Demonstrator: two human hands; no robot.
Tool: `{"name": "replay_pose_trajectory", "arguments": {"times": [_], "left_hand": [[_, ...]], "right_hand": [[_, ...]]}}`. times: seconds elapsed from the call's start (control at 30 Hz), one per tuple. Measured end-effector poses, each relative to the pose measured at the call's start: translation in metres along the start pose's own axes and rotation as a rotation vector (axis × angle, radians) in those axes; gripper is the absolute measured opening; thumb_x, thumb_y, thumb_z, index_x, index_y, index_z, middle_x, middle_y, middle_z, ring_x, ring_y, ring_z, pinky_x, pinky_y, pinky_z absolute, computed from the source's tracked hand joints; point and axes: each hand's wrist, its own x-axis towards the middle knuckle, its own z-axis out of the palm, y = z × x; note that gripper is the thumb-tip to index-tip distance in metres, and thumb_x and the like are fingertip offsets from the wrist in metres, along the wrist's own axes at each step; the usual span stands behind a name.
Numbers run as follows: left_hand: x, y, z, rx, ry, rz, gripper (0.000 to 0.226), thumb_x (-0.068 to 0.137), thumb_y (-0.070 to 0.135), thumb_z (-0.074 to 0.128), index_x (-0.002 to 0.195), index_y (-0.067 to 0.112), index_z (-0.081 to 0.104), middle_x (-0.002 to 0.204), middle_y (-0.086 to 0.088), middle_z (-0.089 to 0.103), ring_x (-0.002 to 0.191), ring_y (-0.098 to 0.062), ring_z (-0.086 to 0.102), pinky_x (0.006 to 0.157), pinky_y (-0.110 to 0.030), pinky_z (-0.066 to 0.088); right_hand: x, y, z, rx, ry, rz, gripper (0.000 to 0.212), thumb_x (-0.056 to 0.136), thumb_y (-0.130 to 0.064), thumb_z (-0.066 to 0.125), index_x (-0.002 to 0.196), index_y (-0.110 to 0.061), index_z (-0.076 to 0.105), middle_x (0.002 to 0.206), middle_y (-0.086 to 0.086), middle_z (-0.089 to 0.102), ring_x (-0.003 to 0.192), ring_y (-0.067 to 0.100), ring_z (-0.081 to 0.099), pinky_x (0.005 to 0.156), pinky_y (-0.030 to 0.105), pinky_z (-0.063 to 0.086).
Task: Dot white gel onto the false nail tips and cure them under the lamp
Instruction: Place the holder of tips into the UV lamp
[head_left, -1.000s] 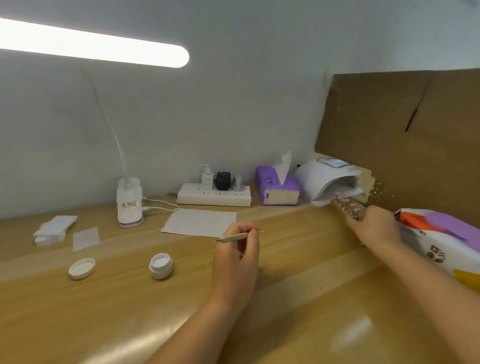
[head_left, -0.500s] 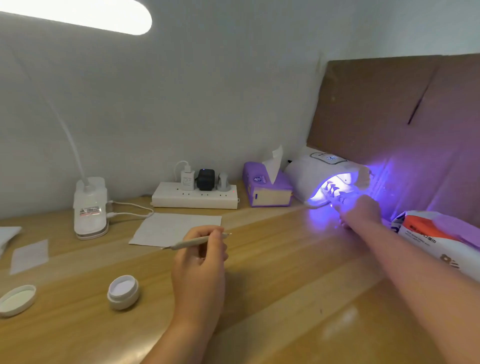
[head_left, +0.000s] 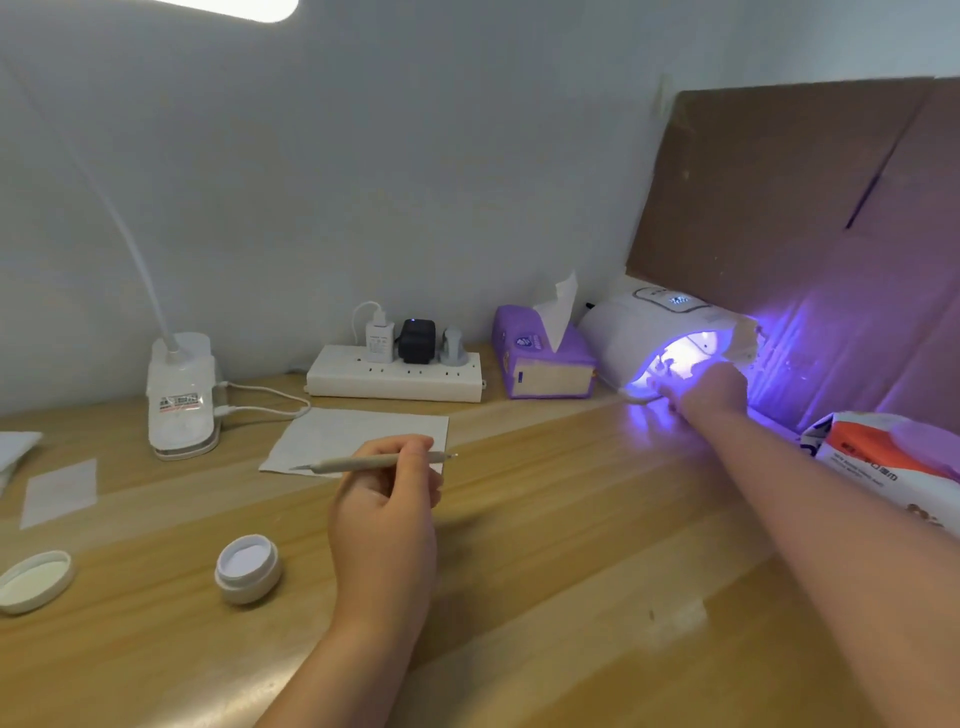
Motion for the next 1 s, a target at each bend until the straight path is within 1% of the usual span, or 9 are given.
{"name": "replay_pose_trajectory", "arguments": {"times": [0.07,0.13,0.23,0.3,0.37,0.47,0.53,0.73,1.0], "left_hand": [[0.005,-0.001,0.000,-0.068,0.050,-0.085,0.016,0.094,0.019,0.059,0.080,0.019,0.068,0.054,0.008,0.060,0.057,-0.009,0.055,0.059,-0.022,0.046],[0.007,-0.003,-0.001,-0.106,0.079,-0.125,0.016,0.093,0.019,0.059,0.080,0.018,0.068,0.053,0.009,0.060,0.057,-0.009,0.055,0.057,-0.019,0.047],[0.007,-0.003,-0.001,-0.113,0.085,-0.128,0.016,0.093,0.019,0.058,0.081,0.018,0.068,0.054,0.009,0.061,0.054,-0.005,0.056,0.060,-0.023,0.047],[0.007,-0.003,-0.001,-0.118,0.091,-0.121,0.017,0.094,0.019,0.058,0.081,0.018,0.068,0.054,0.008,0.061,0.056,-0.006,0.057,0.061,-0.024,0.047],[0.008,-0.002,-0.003,-0.131,0.099,-0.114,0.017,0.094,0.019,0.058,0.081,0.018,0.069,0.056,0.008,0.061,0.059,-0.008,0.058,0.060,-0.023,0.048],[0.010,-0.004,-0.005,-0.150,0.116,-0.118,0.017,0.095,0.018,0.057,0.083,0.018,0.069,0.057,0.008,0.061,0.058,-0.007,0.058,0.057,-0.019,0.049],[0.011,-0.005,-0.005,-0.154,0.122,-0.120,0.016,0.094,0.017,0.057,0.083,0.016,0.069,0.056,0.008,0.061,0.057,-0.007,0.058,0.055,-0.017,0.049],[0.010,-0.004,-0.009,-0.134,0.116,-0.063,0.015,0.093,0.018,0.060,0.082,0.016,0.069,0.057,0.005,0.061,0.058,-0.007,0.057,0.063,-0.026,0.047],[0.004,-0.001,-0.007,-0.015,0.039,0.012,0.015,0.091,0.024,0.061,0.081,0.022,0.071,0.064,0.004,0.065,0.062,-0.005,0.060,0.071,-0.031,0.048]], "right_hand": [[-0.004,-0.004,0.005,0.066,-0.029,-0.042,0.042,0.081,-0.023,0.076,0.109,0.005,0.059,0.108,0.021,0.063,0.107,0.032,0.059,0.073,0.030,0.039],[-0.005,-0.004,0.007,0.098,-0.070,-0.077,0.049,0.083,-0.017,0.071,0.126,-0.001,0.053,0.118,0.016,0.060,0.111,0.028,0.056,0.074,0.023,0.035],[-0.006,-0.006,-0.005,0.101,0.014,-0.137,0.017,0.085,-0.025,0.061,0.084,-0.008,0.063,0.080,0.009,0.062,0.083,0.029,0.059,0.061,0.028,0.034],[-0.007,-0.012,-0.019,0.108,0.122,-0.250,0.040,0.083,-0.032,0.052,0.051,-0.010,0.045,0.051,0.008,0.045,0.056,0.030,0.047,0.048,0.031,0.025],[-0.003,-0.022,-0.031,0.130,0.176,-0.339,0.039,0.078,-0.034,0.046,0.049,-0.010,0.039,0.047,0.004,0.037,0.051,0.025,0.037,0.047,0.029,0.025],[0.014,-0.044,-0.039,0.094,0.029,-0.315,0.016,0.084,-0.028,0.054,0.090,-0.015,0.062,0.085,0.006,0.062,0.083,0.027,0.055,0.068,0.032,0.042],[0.030,-0.055,-0.041,0.006,-0.089,-0.251,0.037,0.087,-0.021,0.055,0.124,-0.016,0.054,0.117,0.013,0.060,0.109,0.033,0.055,0.085,0.033,0.042],[0.053,-0.074,-0.046,-0.318,-0.272,-0.297,0.047,0.091,-0.019,0.050,0.138,-0.016,0.048,0.138,0.014,0.051,0.120,0.034,0.052,0.092,0.032,0.043],[0.056,-0.086,-0.054,-0.582,-0.272,-0.374,0.043,0.100,-0.024,0.037,0.141,-0.015,0.046,0.149,0.011,0.041,0.133,0.031,0.041,0.108,0.034,0.036]]}}
